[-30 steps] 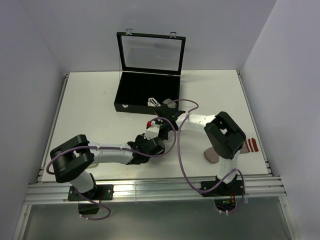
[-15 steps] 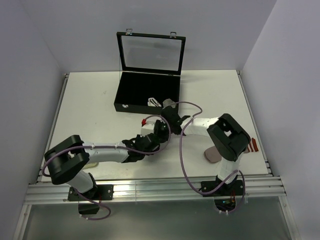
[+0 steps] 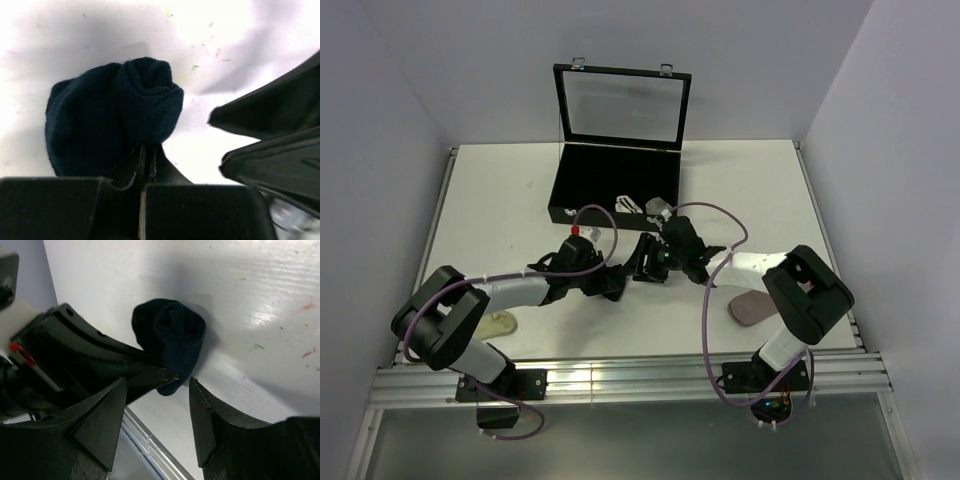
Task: Roll the socks
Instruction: Roll the sock at the center of the board.
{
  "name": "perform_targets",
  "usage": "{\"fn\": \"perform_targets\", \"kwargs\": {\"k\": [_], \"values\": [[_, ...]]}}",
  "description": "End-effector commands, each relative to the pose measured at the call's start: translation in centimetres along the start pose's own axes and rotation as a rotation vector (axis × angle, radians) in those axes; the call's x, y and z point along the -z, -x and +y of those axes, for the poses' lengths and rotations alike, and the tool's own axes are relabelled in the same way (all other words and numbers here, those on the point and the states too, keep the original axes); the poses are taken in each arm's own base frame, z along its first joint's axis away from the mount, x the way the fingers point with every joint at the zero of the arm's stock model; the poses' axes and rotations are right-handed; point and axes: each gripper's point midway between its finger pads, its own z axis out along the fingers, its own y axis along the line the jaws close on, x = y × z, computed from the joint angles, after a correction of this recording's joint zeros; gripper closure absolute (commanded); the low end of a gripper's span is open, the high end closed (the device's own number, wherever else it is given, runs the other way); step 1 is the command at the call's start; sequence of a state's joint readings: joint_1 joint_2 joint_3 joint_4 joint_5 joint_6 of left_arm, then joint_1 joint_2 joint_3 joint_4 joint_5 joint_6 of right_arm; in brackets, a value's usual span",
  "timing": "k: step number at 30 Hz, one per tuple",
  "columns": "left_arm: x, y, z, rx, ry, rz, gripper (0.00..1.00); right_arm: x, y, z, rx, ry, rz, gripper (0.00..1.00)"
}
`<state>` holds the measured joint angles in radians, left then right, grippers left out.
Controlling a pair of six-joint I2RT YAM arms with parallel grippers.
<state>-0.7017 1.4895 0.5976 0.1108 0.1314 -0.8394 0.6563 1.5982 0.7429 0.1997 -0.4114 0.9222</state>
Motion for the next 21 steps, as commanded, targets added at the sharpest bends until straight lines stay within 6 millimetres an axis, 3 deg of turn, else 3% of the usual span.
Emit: {"fn": "perform_targets", "kwargs": {"k": [1, 9, 21], "values": [[0.3, -1.3, -0.9, 0.104, -0.129, 0.119, 0.97, 0.0, 0.4, 0.3, 0.029, 0.041, -0.039, 0.4], [0.6, 0.6, 0.1, 0.279, -0.231, 0.117, 0.94, -1.3, 0.4, -0.9, 0.041, 0.003, -0.036, 0.4], [0.0, 0.4, 1.9, 0.351, -0.206, 0.148, 0.91, -3.9, 0.1, -1.5, 0.05, -0.004, 0.007, 0.43]]}}
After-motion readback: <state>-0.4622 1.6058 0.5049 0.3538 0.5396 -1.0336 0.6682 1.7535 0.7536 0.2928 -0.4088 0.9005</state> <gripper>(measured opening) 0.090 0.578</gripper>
